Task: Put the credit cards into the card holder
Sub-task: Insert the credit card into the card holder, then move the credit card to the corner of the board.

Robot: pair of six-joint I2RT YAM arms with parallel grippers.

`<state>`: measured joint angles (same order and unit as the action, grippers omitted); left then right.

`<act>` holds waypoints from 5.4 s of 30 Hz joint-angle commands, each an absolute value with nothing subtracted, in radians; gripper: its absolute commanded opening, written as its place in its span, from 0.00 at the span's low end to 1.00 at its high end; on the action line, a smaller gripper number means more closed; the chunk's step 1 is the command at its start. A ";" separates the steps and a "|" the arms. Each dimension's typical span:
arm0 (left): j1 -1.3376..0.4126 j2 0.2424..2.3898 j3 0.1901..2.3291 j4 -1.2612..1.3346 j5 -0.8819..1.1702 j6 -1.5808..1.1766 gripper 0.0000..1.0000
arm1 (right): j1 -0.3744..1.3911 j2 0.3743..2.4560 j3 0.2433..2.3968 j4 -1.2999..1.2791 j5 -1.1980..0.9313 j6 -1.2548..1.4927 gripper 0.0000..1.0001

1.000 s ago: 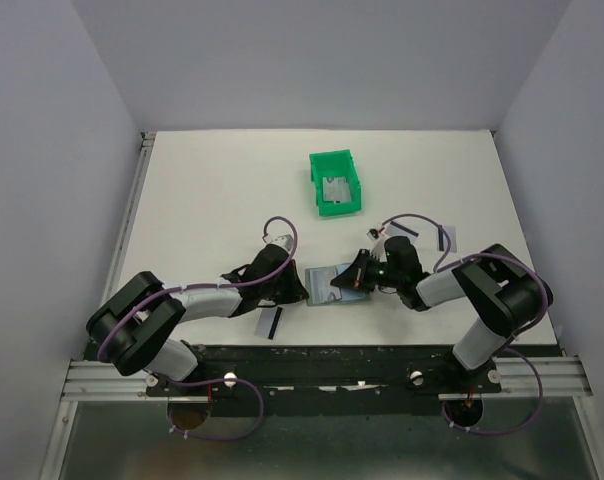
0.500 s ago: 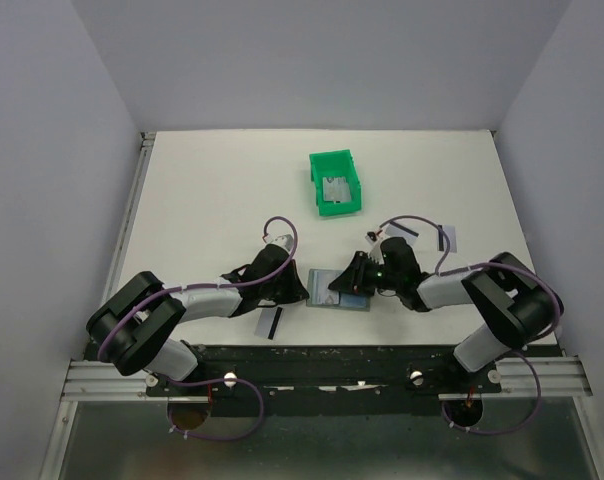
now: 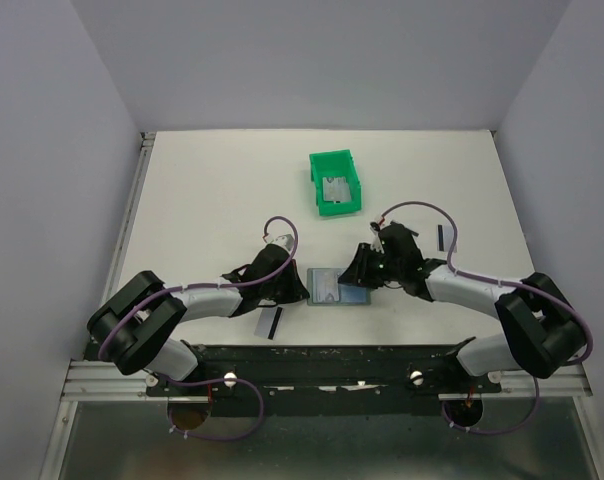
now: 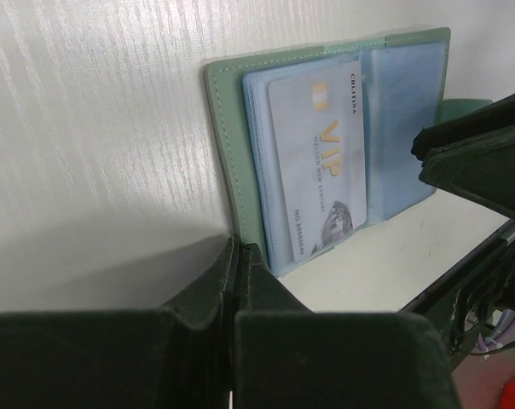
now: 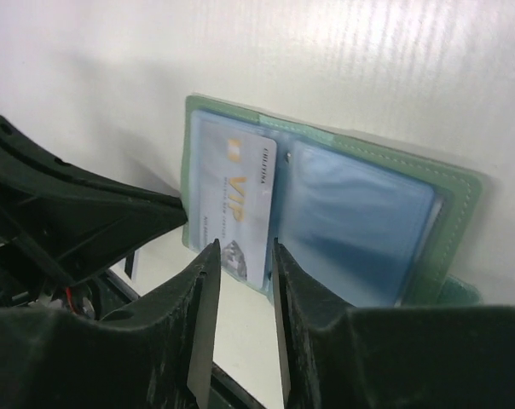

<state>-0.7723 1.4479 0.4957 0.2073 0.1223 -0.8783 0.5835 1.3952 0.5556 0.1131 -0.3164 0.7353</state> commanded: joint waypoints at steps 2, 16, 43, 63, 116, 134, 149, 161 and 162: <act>-0.772 1.468 0.491 0.204 0.133 -0.854 0.00 | 0.591 1.428 0.580 0.017 -0.255 0.709 0.28; -0.772 1.470 0.491 0.202 0.135 -0.854 0.00 | 0.589 1.522 0.583 0.132 -0.313 0.738 0.24; -0.773 1.467 0.505 0.190 0.137 -0.848 0.00 | 0.655 1.447 0.638 0.017 -0.220 0.709 0.35; -0.762 1.140 0.577 -0.408 -0.248 -0.825 0.01 | 0.655 1.189 0.585 -0.133 -0.129 0.687 0.40; -0.903 1.333 0.589 -0.437 -0.308 -0.946 0.32 | 0.657 1.106 0.514 -0.149 -0.133 0.686 0.41; -0.969 1.217 0.520 -0.526 -0.313 -1.077 0.27 | 0.657 1.085 0.503 -0.149 -0.133 0.695 0.41; -1.014 1.151 0.468 -0.549 -0.301 -1.152 0.25 | 0.657 1.083 0.500 -0.149 -0.132 0.703 0.40; -1.031 1.108 0.472 -0.584 -0.314 -1.180 0.26 | 0.673 1.085 0.509 -0.132 -0.146 0.733 0.41; -1.031 1.100 0.477 -0.595 -0.321 -1.180 0.28 | 0.692 1.092 0.514 -0.124 -0.143 0.750 0.41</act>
